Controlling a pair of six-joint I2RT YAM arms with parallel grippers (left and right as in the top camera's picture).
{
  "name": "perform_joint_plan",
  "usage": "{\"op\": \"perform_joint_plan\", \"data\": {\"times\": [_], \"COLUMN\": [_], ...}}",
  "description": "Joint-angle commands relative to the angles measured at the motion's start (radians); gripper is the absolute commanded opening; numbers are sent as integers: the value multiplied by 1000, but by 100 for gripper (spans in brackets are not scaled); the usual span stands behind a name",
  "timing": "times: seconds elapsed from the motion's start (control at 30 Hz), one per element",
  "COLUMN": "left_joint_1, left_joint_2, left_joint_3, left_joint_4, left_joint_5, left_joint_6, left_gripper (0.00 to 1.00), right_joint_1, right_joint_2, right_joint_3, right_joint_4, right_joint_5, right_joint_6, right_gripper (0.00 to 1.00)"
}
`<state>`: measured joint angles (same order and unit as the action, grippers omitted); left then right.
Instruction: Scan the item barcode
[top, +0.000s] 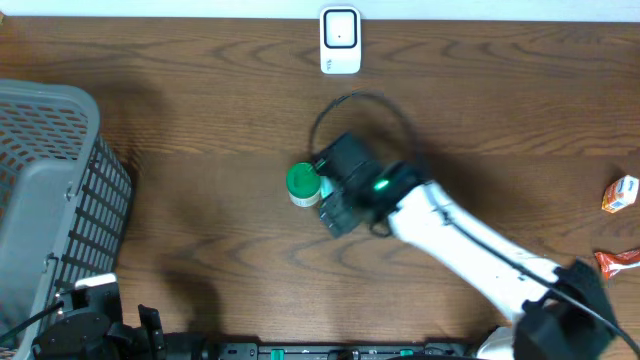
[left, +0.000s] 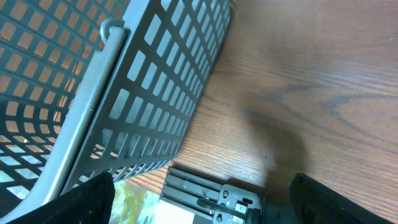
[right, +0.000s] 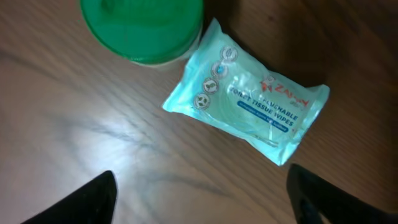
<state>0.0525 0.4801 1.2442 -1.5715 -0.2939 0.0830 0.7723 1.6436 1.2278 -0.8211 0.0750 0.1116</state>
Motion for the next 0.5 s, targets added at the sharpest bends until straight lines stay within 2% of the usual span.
{"op": "perform_joint_plan", "data": {"times": [0.0,0.13,0.37,0.47], "left_joint_1": [5,5,5,5], "left_joint_2": [-6,-6,-6,-6], "left_joint_3": [2,2,2,2], "left_joint_4": [-3,-3,-3,-3], "left_joint_5": [-6,-6,-6,-6], "left_joint_6": [6,6,6,6], "left_gripper": [90,90,90,90], "right_joint_1": [123,212,261,258], "right_joint_2": [92,221,370,412], "right_joint_3": [-14,-14,-14,-14], "right_joint_4": [4,24,34,50], "right_joint_5": [383,576,669,676], "right_joint_6": [167,225,258,251], "right_gripper": [86,92,99,99]}}
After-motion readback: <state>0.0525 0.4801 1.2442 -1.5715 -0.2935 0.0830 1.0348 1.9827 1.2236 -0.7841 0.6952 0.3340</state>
